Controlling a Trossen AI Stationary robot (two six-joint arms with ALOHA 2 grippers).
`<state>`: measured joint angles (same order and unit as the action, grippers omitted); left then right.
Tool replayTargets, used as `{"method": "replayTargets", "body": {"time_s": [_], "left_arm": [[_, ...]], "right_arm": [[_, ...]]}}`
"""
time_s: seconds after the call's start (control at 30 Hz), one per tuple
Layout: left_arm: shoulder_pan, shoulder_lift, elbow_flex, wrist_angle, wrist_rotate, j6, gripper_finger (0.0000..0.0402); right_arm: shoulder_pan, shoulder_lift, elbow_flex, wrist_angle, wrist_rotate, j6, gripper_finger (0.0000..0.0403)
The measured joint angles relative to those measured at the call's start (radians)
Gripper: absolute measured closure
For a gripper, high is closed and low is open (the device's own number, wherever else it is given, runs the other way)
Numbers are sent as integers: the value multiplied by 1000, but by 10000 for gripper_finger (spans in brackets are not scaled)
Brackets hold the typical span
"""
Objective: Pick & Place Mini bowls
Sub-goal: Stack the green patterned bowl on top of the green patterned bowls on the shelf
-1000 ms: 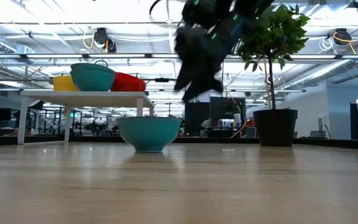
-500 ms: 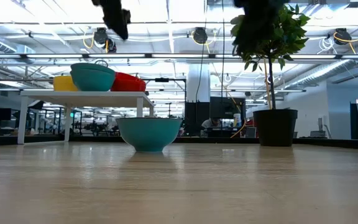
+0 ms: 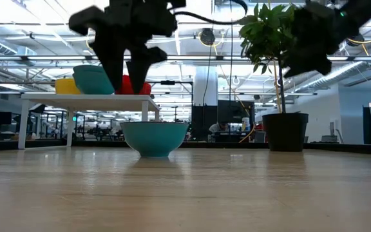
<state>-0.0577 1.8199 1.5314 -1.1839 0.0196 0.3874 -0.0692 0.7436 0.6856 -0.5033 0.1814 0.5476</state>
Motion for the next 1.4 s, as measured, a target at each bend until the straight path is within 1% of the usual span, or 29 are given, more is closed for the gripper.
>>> {"method": "replayTargets", "body": {"time_s": [0.1,0.23,0.3,0.47,0.6,0.8,1.0,1.2,1.3,1.4], "left_arm": [[-16,47,0,9,-15,52,174],[-36,103,0,17,-22,86,174],[-44,127,0,25,-33,89,174],[-59,173,0,59,-120,82,174],[-61,189,0,102,-122,56,174],[-61,200,0,134,-120,-38,174],[-59,214,0,149,-124,-97,174],[-59,212,0,158,-125,-139,175],[-59,212,0,159,-125,-155,193],[-59,212,-12,174,-124,-173,229]], "right_arm": [[0,-62,-100,45,-2,35,248],[0,-125,-197,97,-3,41,248],[0,-154,-229,118,-3,14,248],[0,-225,-301,182,-52,-88,248],[0,-287,-345,200,-55,-113,248],[0,-375,-399,217,-53,-101,248],[0,-430,-477,377,-49,-89,248],[0,-438,-555,534,-48,-88,264],[0,-438,-591,584,-48,-61,273],[0,-436,-629,649,-51,-15,280]]}}
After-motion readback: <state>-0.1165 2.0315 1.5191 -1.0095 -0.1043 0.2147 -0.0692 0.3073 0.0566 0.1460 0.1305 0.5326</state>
